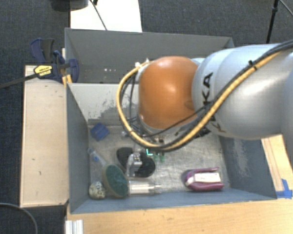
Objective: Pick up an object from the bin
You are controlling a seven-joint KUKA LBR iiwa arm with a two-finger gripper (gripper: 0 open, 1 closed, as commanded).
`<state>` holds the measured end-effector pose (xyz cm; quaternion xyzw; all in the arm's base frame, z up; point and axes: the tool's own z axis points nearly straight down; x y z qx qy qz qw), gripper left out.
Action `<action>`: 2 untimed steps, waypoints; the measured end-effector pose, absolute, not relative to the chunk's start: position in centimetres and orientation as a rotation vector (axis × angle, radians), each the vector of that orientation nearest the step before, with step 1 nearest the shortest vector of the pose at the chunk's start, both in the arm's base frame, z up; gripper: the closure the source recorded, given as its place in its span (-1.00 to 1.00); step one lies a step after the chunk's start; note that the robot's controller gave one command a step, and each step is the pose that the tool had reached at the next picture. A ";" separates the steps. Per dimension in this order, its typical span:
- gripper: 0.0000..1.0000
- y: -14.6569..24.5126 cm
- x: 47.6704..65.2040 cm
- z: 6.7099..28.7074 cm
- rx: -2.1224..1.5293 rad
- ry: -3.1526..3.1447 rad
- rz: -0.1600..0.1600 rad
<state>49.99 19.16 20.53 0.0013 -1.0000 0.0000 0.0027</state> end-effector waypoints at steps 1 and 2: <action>-1.00 12.5 51.4 10.0 0.273 -3.139 -0.002; 1.00 12.7 51.4 10.2 0.268 -3.139 -0.002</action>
Offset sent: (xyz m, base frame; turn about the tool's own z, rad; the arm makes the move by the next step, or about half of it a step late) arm 0.0115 -0.0642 -0.1050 -0.1757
